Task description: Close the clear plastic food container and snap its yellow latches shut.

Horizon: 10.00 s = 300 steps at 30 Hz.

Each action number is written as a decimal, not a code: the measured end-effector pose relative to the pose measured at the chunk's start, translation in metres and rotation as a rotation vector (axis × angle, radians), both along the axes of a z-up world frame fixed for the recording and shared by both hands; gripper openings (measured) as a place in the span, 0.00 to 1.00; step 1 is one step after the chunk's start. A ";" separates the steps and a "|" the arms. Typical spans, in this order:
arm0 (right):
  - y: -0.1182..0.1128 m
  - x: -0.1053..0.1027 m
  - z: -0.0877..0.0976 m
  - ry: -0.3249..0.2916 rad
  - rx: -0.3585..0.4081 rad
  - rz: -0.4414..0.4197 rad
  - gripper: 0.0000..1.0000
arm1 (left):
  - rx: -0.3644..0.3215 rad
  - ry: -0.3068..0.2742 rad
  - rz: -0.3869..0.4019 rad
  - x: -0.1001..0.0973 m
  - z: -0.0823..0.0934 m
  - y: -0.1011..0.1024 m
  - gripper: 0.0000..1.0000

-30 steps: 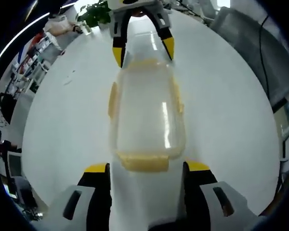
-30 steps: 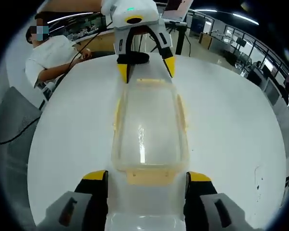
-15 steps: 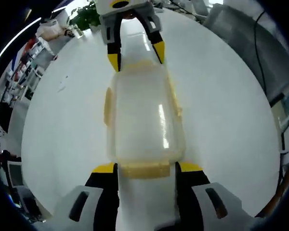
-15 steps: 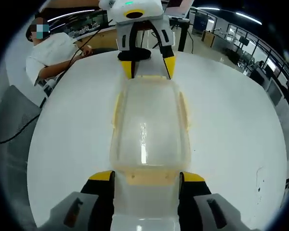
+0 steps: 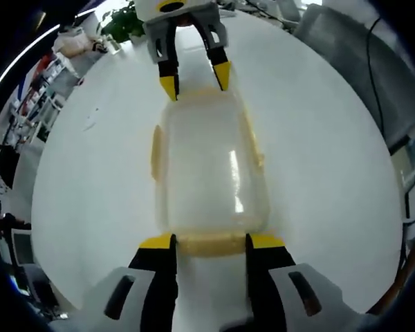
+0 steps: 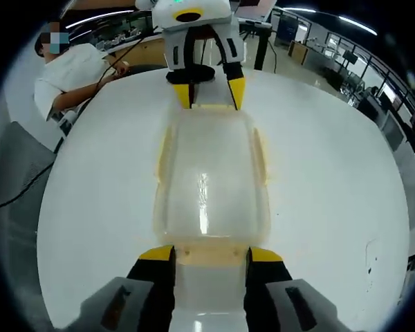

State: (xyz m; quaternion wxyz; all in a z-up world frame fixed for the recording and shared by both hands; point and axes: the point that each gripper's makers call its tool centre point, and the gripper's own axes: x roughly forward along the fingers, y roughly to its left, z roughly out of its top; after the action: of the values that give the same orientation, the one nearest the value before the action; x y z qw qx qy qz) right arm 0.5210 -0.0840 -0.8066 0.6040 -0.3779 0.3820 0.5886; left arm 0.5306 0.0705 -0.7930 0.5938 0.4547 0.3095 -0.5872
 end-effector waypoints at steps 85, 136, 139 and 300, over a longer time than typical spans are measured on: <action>-0.026 -0.010 0.073 -0.044 -0.004 0.004 0.35 | -0.007 -0.006 0.082 -0.010 0.071 -0.023 0.36; -0.132 -0.019 0.098 -0.074 0.011 -0.041 0.34 | -0.029 -0.034 0.082 -0.008 0.096 -0.127 0.33; -0.142 -0.021 0.098 -0.075 0.010 -0.045 0.34 | -0.028 -0.034 0.078 -0.009 0.096 -0.137 0.33; -0.216 -0.017 0.074 0.233 0.355 -1.011 0.42 | -0.310 0.327 1.021 -0.016 0.061 -0.233 0.36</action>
State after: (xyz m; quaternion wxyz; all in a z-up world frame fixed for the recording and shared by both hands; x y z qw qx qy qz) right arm 0.5044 -0.3000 -0.7324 0.8198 0.0284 0.4751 0.3185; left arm 0.5150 -0.1621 -0.7320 0.8071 0.0576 0.4885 -0.3265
